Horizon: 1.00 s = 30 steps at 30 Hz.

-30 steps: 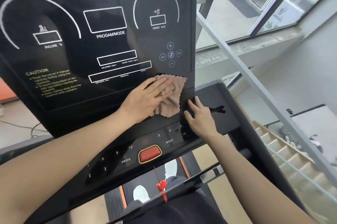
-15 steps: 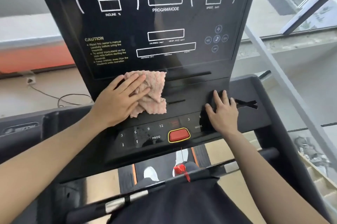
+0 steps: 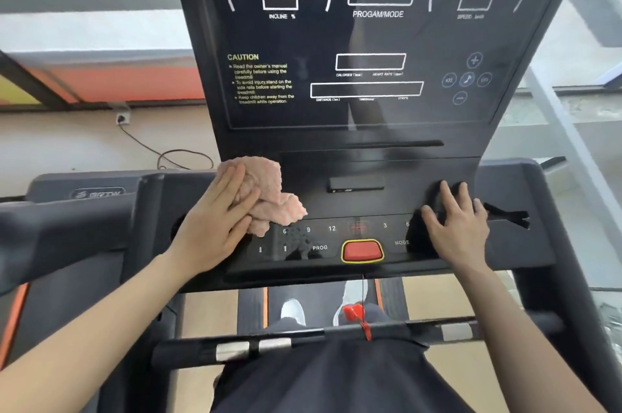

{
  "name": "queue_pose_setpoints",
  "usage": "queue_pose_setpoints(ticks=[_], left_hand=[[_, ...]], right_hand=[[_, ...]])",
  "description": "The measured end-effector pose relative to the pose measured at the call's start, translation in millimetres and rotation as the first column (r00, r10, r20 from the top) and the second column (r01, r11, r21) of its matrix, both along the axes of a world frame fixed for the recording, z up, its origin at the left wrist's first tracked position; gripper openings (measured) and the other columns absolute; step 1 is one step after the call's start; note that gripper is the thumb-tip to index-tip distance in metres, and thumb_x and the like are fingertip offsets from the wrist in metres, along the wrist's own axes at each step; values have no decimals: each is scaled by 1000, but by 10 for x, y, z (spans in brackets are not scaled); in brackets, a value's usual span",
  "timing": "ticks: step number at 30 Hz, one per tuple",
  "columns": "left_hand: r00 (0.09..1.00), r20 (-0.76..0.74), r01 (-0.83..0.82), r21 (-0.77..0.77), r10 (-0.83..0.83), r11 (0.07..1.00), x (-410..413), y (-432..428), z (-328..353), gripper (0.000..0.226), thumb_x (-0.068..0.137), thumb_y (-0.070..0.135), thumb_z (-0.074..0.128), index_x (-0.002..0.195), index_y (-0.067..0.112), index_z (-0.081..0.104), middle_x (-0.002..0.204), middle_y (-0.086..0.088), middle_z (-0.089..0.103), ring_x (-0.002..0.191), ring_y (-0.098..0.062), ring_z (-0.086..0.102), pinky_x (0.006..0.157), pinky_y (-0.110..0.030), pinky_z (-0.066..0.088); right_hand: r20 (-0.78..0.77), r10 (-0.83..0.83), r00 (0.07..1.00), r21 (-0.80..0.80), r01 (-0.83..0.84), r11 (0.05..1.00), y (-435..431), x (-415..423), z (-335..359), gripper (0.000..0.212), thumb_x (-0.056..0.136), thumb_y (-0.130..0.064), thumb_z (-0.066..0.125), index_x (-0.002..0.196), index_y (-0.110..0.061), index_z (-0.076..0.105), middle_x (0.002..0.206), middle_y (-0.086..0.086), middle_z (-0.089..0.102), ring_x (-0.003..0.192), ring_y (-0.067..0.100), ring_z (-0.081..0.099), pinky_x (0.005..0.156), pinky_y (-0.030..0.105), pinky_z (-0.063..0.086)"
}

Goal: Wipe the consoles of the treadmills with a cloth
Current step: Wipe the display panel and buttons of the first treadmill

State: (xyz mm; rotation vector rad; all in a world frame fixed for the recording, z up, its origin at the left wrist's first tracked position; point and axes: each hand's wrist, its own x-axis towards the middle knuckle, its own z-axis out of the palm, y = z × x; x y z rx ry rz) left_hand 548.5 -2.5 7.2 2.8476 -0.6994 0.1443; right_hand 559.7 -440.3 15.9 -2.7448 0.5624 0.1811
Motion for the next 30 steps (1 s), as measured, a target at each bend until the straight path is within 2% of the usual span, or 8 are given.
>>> queue_pose_setpoints(ticks=[2, 7, 9, 12, 16, 19, 25, 30], left_hand=[[999, -13, 33, -67, -34, 997, -130, -64, -2, 53, 107, 37, 41, 154, 13, 42, 170, -17, 20, 160, -34, 11, 129, -52, 18], [985, -169, 65, 188, -33, 980, -220, -268, -85, 74, 101, 61, 36, 162, 21, 26, 172, -12, 12, 159, -42, -4, 127, -61, 16], [983, -185, 42, 240, 3, 970, -232, -376, -94, 81, 99, 67, 31, 164, 20, 20, 173, -13, 8, 158, -46, -7, 124, -66, 17], [980, -198, 24, 263, 30, 964, -247, -585, -94, 89, 98, 73, 25, 164, 15, 10, 173, -14, 0, 158, -45, -11, 125, -64, 18], [978, -209, 60, 243, -7, 968, -163, -960, -99, 91, 98, 74, 20, 164, 14, 7, 173, -14, -4, 158, -42, -13, 127, -61, 15], [974, -215, 127, 238, -75, 963, -47, -1186, -108, 88, 99, 74, 14, 165, 17, 1, 173, -13, -10, 158, -37, -17, 128, -58, 10], [966, -148, 240, 211, -212, 948, 215, -1487, -46, 83, 100, 74, 19, 164, 21, 15, 174, -8, 0, 161, -32, -6, 129, -54, 13], [938, -135, 342, 205, -319, 917, 499, -1906, 76, 84, 98, 74, 19, 162, 20, 21, 173, -8, 2, 161, -26, -5, 130, -50, 8]], right_hand=[[-7, 16, 1000, 13, -15, 1000, -31, 4, -1, 62, 98, -47, 56, 155, -34, 36, 168, 6, 22, 150, 42, 18, 118, 58, 24], [-19, 59, 998, 33, -58, 998, -58, -7, 5, 60, 98, -46, 57, 154, -35, 38, 168, 6, 22, 150, 43, 17, 119, 57, 23], [-27, 76, 997, 38, -75, 996, -62, -15, 18, 61, 98, -48, 57, 154, -35, 38, 168, 6, 21, 151, 42, 15, 119, 56, 21], [-24, 112, 993, 43, -111, 993, -82, -49, 47, 62, 97, -49, 58, 154, -33, 39, 168, 4, 21, 153, 39, 14, 119, 55, 20], [60, 131, 990, 81, -136, 987, -186, -125, 46, 59, 95, -40, 65, 150, -26, 48, 165, 1, 31, 152, 31, 21, 118, 53, 25], [180, 72, 981, 159, -101, 982, -307, -198, 19, 54, 92, -26, 71, 143, -18, 56, 160, 6, 40, 146, 29, 35, 118, 44, 29], [150, 1, 989, 135, -22, 991, -469, -352, -70, 54, 91, -30, 71, 141, -15, 57, 153, 9, 49, 138, 33, 42, 115, 48, 36], [144, -1, 990, 262, -37, 964, -607, -361, -2, 50, 92, -31, 70, 140, -19, 60, 153, 2, 50, 140, 22, 40, 119, 43, 33]])
